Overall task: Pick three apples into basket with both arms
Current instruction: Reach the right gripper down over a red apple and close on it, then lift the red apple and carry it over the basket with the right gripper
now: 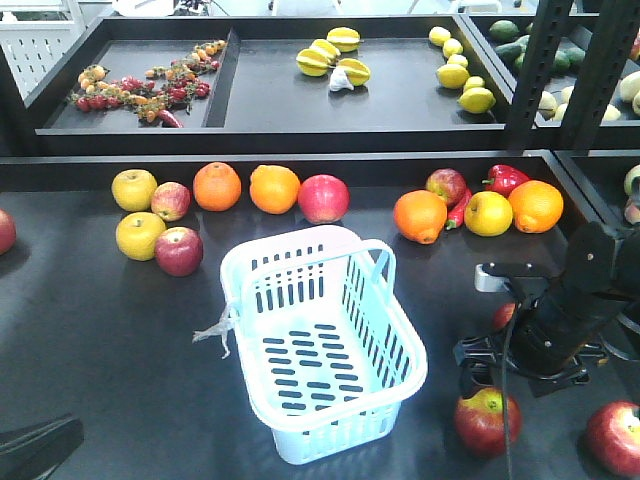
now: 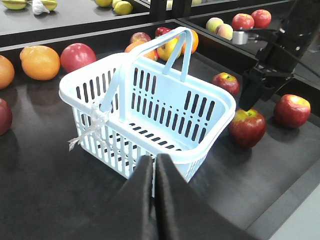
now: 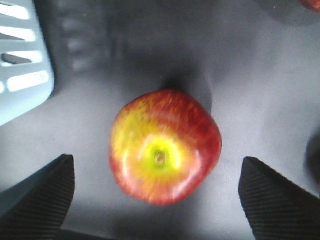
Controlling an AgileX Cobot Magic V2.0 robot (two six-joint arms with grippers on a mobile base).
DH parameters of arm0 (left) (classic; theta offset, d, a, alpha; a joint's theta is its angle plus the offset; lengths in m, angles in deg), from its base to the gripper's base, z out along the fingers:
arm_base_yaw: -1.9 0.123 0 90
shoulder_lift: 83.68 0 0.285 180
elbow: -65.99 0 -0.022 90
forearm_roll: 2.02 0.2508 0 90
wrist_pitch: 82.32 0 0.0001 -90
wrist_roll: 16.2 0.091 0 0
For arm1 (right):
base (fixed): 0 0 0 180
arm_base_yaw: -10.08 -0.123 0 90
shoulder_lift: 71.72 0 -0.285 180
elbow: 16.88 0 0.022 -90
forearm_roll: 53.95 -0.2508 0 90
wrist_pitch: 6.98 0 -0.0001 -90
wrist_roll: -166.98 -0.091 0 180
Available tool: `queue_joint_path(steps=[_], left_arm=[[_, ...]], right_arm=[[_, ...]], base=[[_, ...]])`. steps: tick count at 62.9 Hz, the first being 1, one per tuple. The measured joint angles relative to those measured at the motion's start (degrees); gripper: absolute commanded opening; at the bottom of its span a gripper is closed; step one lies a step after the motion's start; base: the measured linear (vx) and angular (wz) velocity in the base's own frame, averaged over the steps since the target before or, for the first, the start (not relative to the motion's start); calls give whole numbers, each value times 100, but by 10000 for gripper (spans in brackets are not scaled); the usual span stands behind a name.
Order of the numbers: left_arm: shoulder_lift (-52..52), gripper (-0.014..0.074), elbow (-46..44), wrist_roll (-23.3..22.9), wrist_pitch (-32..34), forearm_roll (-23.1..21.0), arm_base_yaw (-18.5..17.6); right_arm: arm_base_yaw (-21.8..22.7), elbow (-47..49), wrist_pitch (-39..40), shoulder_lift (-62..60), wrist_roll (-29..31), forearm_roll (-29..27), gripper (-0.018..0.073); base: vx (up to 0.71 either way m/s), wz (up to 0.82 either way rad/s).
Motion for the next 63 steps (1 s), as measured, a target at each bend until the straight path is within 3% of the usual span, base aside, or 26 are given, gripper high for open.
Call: queue_joint_path(steps=[36,46,63], left_arm=[[0,-8,0,0,0,0,0],[0,-8,0,0,0,0,0],[0,-8,0,0,0,0,0]], right_arm=[[0,478,-209,1156,-161,83,580],[0,496,-236,1188,-161,84,441],[0,496,-410,981,-161,151,90]], base=[[0,0],[0,0],[0,0]])
